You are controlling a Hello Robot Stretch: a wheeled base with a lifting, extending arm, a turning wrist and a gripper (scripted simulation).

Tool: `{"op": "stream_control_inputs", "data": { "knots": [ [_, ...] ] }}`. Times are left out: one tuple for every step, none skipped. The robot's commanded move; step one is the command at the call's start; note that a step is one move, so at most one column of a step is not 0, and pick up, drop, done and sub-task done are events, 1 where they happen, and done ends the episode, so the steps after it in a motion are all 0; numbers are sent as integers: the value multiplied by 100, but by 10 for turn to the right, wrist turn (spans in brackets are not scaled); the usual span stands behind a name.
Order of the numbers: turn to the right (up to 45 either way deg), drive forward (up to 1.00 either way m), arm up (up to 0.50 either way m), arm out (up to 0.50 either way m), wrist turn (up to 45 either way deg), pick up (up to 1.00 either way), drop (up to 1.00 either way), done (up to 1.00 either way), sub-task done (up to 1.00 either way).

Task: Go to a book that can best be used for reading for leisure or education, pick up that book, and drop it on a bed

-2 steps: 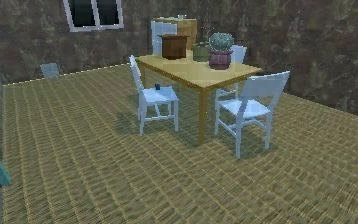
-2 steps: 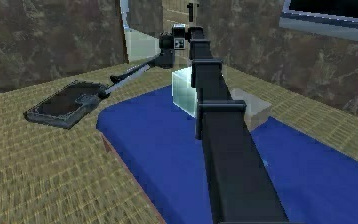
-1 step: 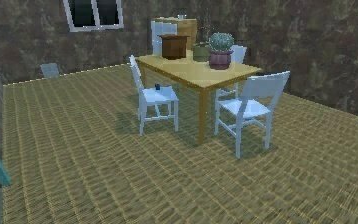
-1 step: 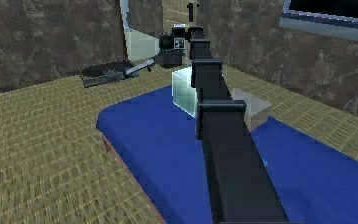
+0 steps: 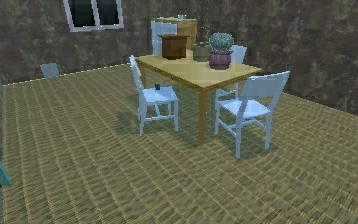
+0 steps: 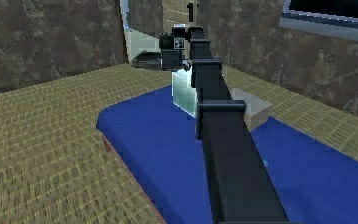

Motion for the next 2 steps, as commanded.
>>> {"op": "stream_control_inputs", "data": {
  "knots": [
    [0, 0, 0, 0, 450, 0, 0, 0, 0],
    [0, 0, 0, 0, 30, 0, 0, 0, 0]
  ]
}}
